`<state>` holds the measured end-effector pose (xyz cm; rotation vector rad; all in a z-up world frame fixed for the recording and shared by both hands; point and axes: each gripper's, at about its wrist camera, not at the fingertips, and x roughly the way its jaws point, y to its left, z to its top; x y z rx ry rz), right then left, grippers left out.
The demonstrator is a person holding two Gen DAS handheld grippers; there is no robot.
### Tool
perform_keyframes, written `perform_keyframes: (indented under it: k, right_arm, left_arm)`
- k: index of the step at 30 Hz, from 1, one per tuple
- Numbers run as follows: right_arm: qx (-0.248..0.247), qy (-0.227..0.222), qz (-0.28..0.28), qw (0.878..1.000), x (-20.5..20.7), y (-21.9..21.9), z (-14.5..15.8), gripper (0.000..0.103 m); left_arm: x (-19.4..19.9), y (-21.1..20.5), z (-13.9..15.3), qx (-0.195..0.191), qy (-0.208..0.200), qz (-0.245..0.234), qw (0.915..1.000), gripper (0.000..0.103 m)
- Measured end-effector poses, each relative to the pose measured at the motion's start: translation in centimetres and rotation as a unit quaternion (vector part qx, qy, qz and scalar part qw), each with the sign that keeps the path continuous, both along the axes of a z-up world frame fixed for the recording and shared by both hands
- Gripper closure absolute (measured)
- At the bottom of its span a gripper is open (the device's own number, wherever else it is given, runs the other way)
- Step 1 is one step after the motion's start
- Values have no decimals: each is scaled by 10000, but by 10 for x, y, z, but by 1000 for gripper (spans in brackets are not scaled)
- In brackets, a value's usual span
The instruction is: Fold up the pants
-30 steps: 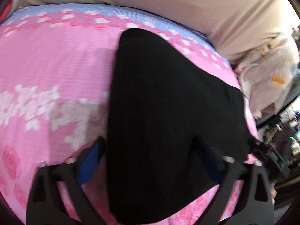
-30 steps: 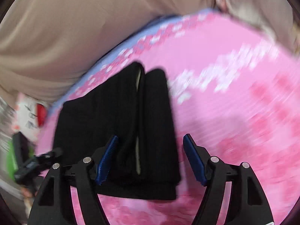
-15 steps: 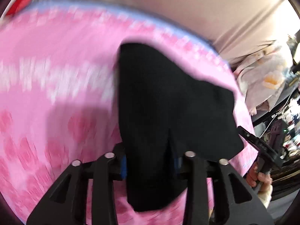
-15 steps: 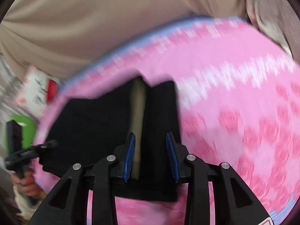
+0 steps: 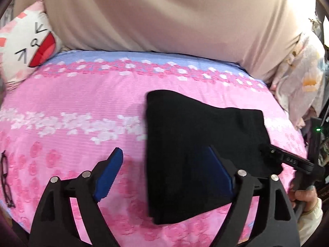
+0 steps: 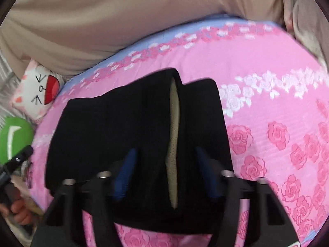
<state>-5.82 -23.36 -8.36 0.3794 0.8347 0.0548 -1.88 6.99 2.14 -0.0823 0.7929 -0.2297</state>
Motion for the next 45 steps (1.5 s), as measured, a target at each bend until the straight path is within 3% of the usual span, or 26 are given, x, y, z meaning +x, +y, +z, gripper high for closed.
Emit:
perform_keyframes:
  k: [1, 2, 6, 10, 13, 17, 19, 21, 23, 27, 29, 32, 34, 35, 37, 40, 41, 45]
  right_arm:
    - [-18, -60, 58, 10000, -1, 8, 9, 77]
    - [118, -183, 220, 9995, -1, 15, 19, 89]
    - [170, -632, 998, 9928, 11, 72, 62, 93]
    - [603, -912, 2187, 9697, 37, 158, 96, 94]
    - [806, -1014, 2978, 9458, 54, 230, 112, 94]
    - [1057, -992, 3626, 9206, 66, 295, 122, 95]
    - [1150, -1068, 3707, 9154, 65, 308, 129, 95]
    - [1235, -1189, 3622, 9162, 66, 298, 139, 95]
    - [1432, -1346, 3391, 9200, 67, 261, 144, 95]
    - [1321, -1503, 2292, 9526, 46, 154, 128, 95]
    - [1204, -1172, 1388, 9760, 26, 80, 90, 96]
    - [1184, -525, 339, 9910, 4, 4, 27, 95]
    - [1058, 9, -268, 9940, -2, -33, -23, 94]
    - [1413, -1, -237, 9897, -5, -43, -39, 94]
    - [1819, -184, -221, 9829, -10, -52, -42, 94]
    - [1605, -204, 16, 9868, -3, -43, -32, 72]
    - [1576, -150, 90, 9873, 0, -41, -33, 61]
    - [1566, -255, 281, 9869, -2, -38, -33, 41]
  left_arm:
    - [-4, 10, 3, 25, -14, 81, 10000, 22]
    - [-3, 20, 3, 17, -24, 193, 9998, 22]
    - [-5, 55, 6, -44, -104, 535, 9985, 22]
    - [-10, 85, 3, -57, -126, 871, 9961, 22]
    - [-17, 105, -1, 31, -80, 1087, 9940, 22]
    - [-27, 132, -5, 34, -24, 1361, 9907, 22]
    - [-30, 145, -4, 24, -22, 1540, 9881, 22]
    - [-32, 154, -4, -42, -14, 1628, 9867, 19]
    - [-33, 157, -2, -45, -44, 1673, 9859, 19]
    - [-30, 138, -1, -77, -62, 1386, 9903, 19]
    - [-25, 118, 1, -76, -72, 1119, 9937, 19]
    - [-16, 86, -1, -110, -38, 722, 9973, 19]
    - [-6, 57, -4, -152, 76, 439, 9989, 19]
    - [-2, 40, -5, -191, 126, 287, 9993, 19]
    - [3, 21, -5, -240, 211, 140, 9994, 19]
    - [4, -2, -3, -250, 253, -49, 9994, 19]
    - [1, -6, -2, -195, 234, -57, 9995, 19]
    - [-6, -8, 3, 27, 166, 34, 9999, 15]
